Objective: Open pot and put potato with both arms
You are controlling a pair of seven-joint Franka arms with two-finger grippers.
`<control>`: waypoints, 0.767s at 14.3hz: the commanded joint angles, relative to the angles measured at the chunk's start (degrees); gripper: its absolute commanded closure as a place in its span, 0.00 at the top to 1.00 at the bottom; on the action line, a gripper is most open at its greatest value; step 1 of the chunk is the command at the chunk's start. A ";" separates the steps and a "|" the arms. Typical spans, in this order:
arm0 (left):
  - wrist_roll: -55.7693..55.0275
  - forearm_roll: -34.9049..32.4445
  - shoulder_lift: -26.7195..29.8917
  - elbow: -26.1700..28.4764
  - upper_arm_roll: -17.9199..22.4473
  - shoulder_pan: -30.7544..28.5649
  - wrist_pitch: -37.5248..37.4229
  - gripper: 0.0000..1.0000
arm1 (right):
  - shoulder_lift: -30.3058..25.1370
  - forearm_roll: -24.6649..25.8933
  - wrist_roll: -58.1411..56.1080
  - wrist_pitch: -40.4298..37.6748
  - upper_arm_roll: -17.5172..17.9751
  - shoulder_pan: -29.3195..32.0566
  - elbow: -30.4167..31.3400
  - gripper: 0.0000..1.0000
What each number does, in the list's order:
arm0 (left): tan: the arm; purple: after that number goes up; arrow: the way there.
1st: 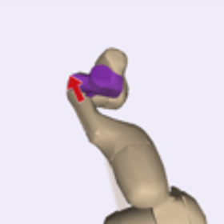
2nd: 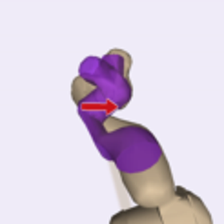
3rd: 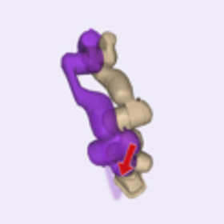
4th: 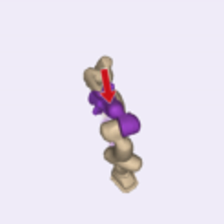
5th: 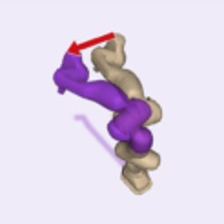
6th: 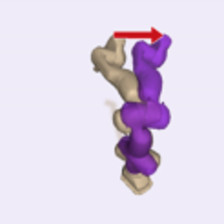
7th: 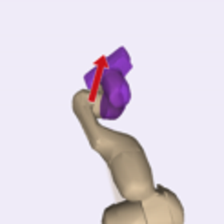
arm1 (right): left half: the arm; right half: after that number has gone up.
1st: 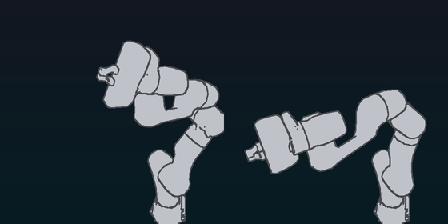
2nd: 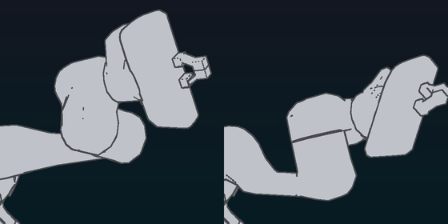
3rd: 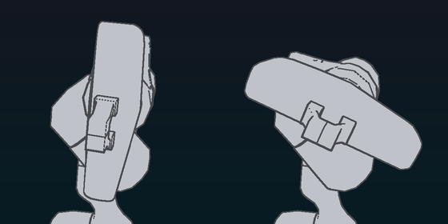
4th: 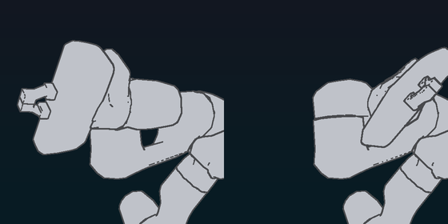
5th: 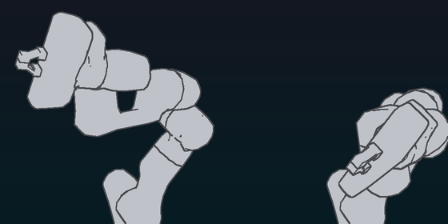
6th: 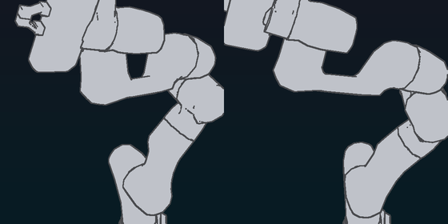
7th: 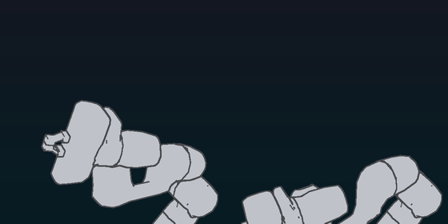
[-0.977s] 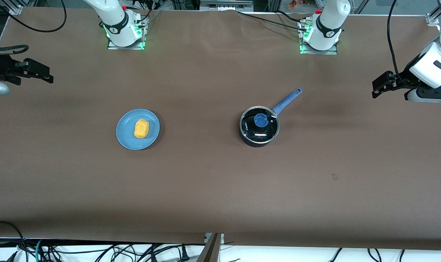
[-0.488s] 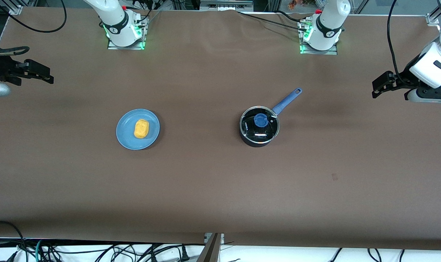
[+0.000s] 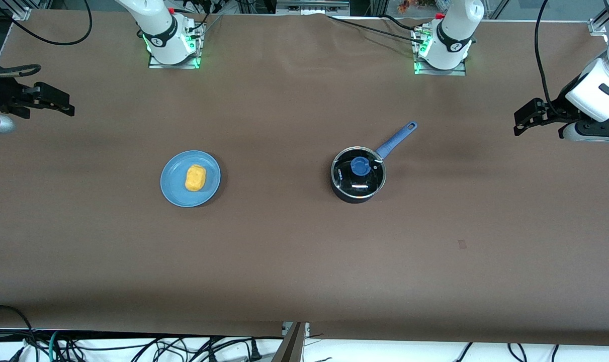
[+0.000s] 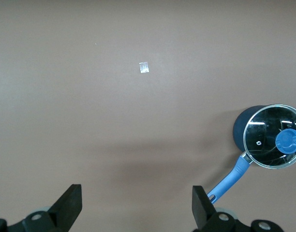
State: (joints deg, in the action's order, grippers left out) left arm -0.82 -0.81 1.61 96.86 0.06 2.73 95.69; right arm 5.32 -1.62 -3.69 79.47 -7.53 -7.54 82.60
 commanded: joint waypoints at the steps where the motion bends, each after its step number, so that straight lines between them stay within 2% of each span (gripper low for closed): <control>1: 0.65 1.51 -0.91 -1.76 0.20 -0.09 -1.38 1.00 | -0.13 -0.93 0.52 0.87 0.24 0.16 0.19 1.00; 11: 0.56 1.16 -1.00 -1.67 0.20 0.00 -1.82 1.00 | -0.13 -1.01 0.08 0.87 0.15 0.34 0.19 1.00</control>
State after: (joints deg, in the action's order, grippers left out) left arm -0.82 -0.81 1.53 96.86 0.12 2.72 95.23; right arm 5.43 -1.65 -3.69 80.00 -7.52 -7.55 82.60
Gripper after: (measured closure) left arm 0.000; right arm 0.000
